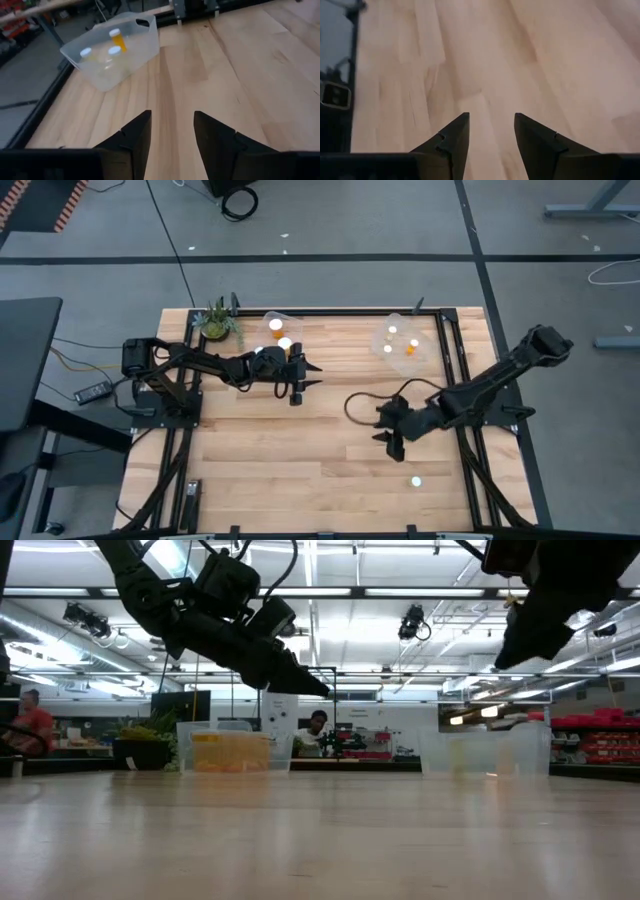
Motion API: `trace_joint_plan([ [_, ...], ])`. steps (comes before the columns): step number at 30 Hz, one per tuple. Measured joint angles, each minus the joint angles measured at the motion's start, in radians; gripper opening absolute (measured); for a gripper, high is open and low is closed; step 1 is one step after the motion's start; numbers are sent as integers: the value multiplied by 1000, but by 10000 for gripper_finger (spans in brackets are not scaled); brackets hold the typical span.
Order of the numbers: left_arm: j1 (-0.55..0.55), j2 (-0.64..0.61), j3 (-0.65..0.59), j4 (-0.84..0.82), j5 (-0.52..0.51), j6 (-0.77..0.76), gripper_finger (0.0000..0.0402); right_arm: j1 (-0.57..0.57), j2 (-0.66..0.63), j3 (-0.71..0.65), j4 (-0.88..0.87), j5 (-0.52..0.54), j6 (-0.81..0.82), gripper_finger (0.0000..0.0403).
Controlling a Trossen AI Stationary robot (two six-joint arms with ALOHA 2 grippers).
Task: Pick and place medicine bottles into bin by pill shape (circle, oval)
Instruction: Put the small yellow pill bottle into the right transparent bin
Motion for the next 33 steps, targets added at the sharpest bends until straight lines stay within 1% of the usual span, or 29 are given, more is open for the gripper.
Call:
trace_joint_plan([
  [4,0,0,0,39,0,53,152,54,90,108,-166,-25,110,163],
  [8,0,0,0,56,0,101,147,90,152,199,-314,-56,253,163],
  [11,0,0,0,72,0,104,147,104,205,263,-394,-108,340,163],
  [15,0,0,0,74,0,106,152,109,264,320,-412,-186,421,171],
  [20,0,0,0,80,0,139,150,135,308,331,-416,-259,514,204],
  [27,0,0,0,108,0,157,138,174,317,331,-441,-276,694,258],
  [30,0,0,0,131,0,157,138,192,323,331,-454,-278,756,272],
  [33,0,0,0,136,0,158,141,212,345,331,-454,-311,793,277],
])
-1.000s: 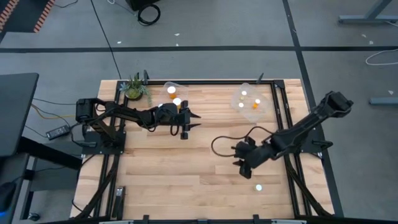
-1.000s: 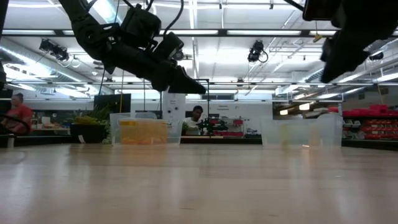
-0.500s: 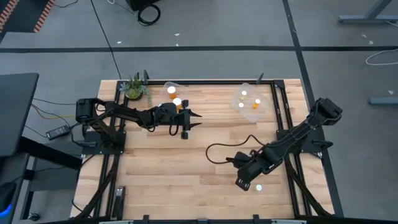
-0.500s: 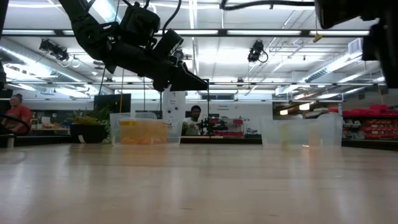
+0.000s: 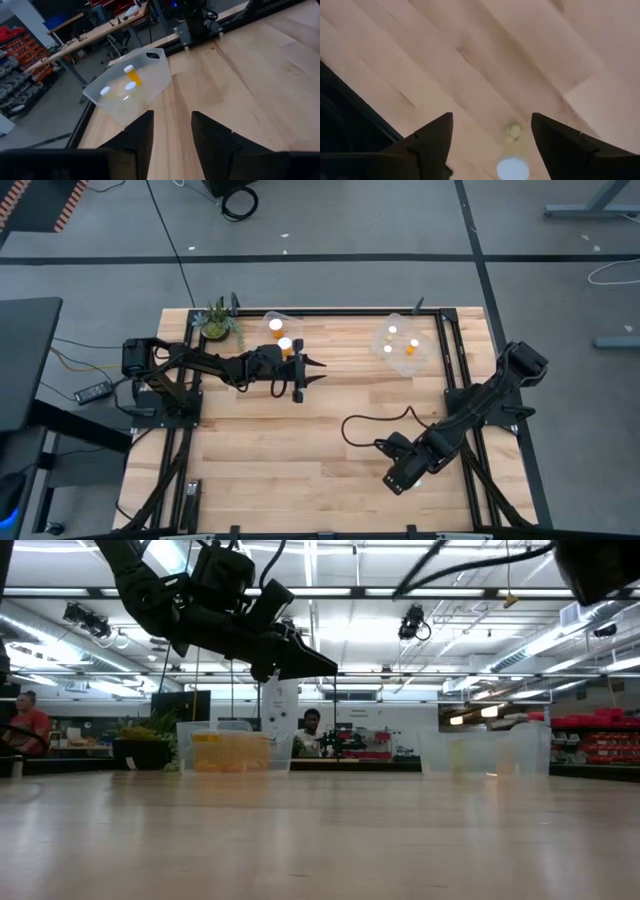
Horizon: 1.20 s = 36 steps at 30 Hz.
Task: Pick and place medicine bottles into bin by pill shape (circle, oval)
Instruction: Put the small yellow pill bottle into the right transparent bin
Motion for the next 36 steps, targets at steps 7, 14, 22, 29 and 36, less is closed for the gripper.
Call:
trace_joint_plan([
  [7,0,0,0,1,0,1,140,15,46,0,-1,-93,71,278],
  [14,0,0,0,-3,0,2,134,38,48,0,-5,-111,155,278],
  [22,0,0,0,-10,0,6,138,71,93,-5,-6,-165,204,278],
  [29,0,0,0,-9,-2,11,126,81,152,-5,-1,-231,203,274],
  [36,0,0,0,-8,-2,10,125,81,165,-5,-2,-233,195,250],
])
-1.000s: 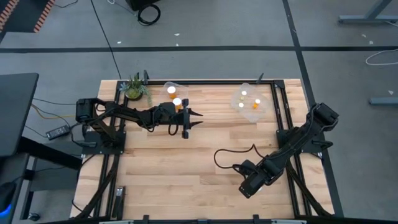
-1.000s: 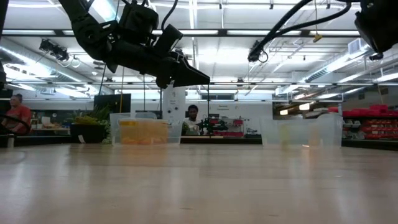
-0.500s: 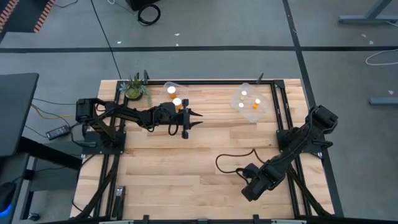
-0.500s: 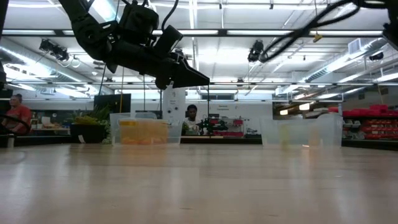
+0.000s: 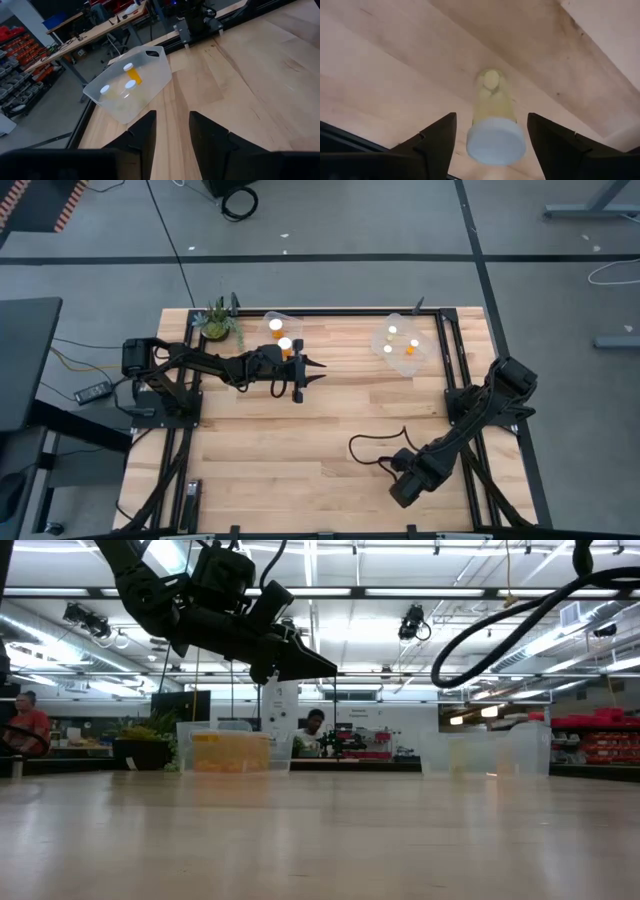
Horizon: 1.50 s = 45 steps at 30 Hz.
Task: Pick and place medicine bottles into bin by pill shape (circle, oval)
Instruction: Put the small yellow pill bottle into the right transparent bin
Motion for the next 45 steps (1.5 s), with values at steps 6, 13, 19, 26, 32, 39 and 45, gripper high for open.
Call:
trace_joint_plan([
  [6,0,0,0,1,0,0,128,0,-5,0,-3,10,0,228],
  [13,0,0,0,1,0,0,119,-4,-5,0,-10,10,-15,204],
  [19,0,0,0,2,0,-1,119,-4,-5,0,-14,22,-17,178],
  [26,0,0,0,2,0,-1,121,-4,-5,0,-14,45,-19,135],
  [32,0,0,0,2,0,-1,113,-5,-5,0,-14,48,-19,113],
  [39,0,0,0,9,0,-2,116,-5,-5,0,-47,48,-19,123],
  [45,0,0,0,14,0,-12,113,-39,-8,0,-94,38,-116,118],
])
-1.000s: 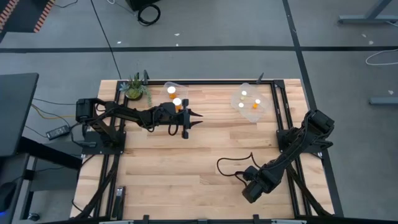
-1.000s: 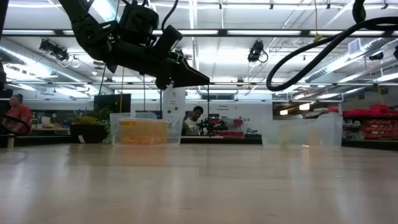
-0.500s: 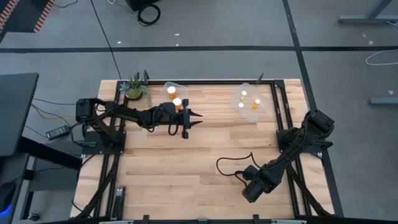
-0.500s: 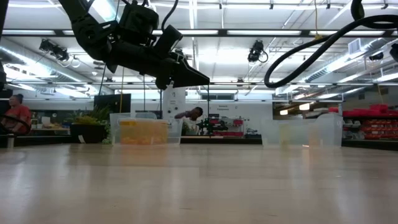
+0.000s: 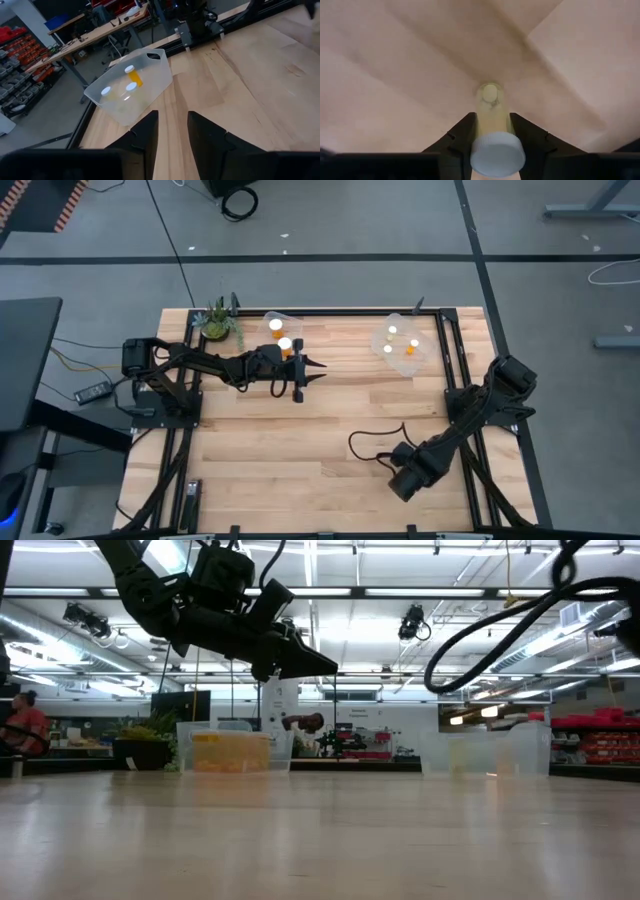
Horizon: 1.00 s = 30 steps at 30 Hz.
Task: Pick and place medicine bottles into bin by pill shape (circle, oval)
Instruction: Put the small yellow pill bottle into the right transparent bin
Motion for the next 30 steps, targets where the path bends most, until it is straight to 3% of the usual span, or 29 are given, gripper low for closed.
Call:
trace_joint_plan([
  [5,0,0,0,-13,1,-65,112,-89,-44,0,-139,10,-178,121],
  [15,-2,0,0,-219,1,-252,115,-340,-199,0,-356,196,-570,121],
  [22,-2,0,0,-299,1,-349,112,-593,-264,0,-390,285,-898,121],
  [30,-8,0,0,-299,1,-437,117,-866,-270,25,-379,311,-1220,121],
])
